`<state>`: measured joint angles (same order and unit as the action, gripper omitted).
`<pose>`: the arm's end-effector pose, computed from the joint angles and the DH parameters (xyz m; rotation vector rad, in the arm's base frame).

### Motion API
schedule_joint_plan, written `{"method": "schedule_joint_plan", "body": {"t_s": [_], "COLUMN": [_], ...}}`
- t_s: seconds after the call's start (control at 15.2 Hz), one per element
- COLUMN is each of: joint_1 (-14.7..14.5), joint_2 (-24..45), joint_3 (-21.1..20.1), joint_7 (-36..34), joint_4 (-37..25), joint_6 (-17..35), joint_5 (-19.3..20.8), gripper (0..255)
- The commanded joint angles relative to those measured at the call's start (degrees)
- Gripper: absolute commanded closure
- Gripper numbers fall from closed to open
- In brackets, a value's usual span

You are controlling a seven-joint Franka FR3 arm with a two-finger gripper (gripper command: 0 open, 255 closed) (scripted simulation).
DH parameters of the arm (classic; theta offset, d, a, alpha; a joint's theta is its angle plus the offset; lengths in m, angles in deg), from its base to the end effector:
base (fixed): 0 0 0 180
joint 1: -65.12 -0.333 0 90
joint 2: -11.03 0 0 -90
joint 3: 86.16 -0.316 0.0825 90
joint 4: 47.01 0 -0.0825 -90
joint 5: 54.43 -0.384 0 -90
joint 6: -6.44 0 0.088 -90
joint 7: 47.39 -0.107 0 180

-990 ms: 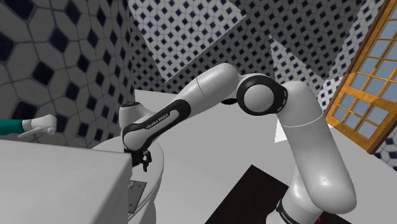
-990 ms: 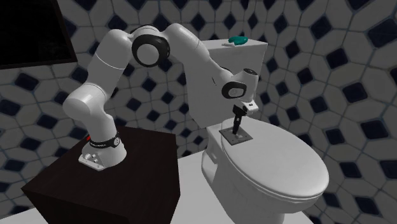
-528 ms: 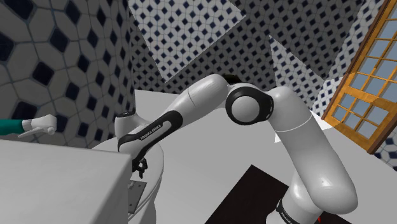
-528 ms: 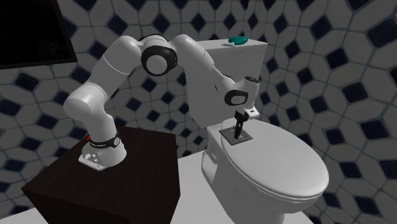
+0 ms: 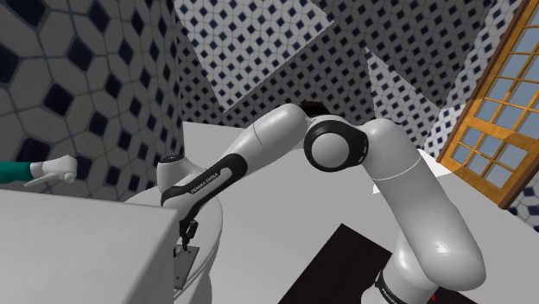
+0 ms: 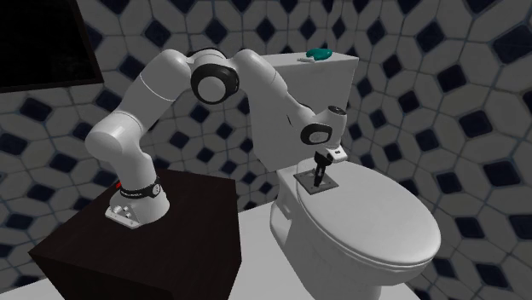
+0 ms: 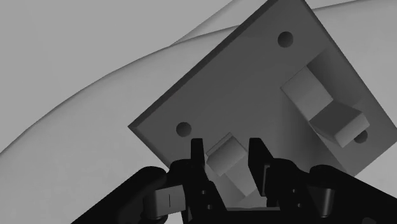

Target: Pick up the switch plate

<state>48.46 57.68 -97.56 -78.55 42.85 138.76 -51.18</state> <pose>0.6200 0.3089 0.1635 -3.0723 0.1099 0.1562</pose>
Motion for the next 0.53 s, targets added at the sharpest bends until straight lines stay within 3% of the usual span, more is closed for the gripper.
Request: {"method": "schedule_joint_plan", "body": {"t_s": [0.0, 0.46], "joint_1": [0.0, 0.1], "joint_2": [0.0, -1.5], "joint_3": [0.0, -0.2], "joint_7": [0.0, -0.1], "joint_4": [0.0, 0.3], "joint_6": [0.0, -1.3], "joint_5": [0.0, -0.2], "gripper": [255, 255]}}
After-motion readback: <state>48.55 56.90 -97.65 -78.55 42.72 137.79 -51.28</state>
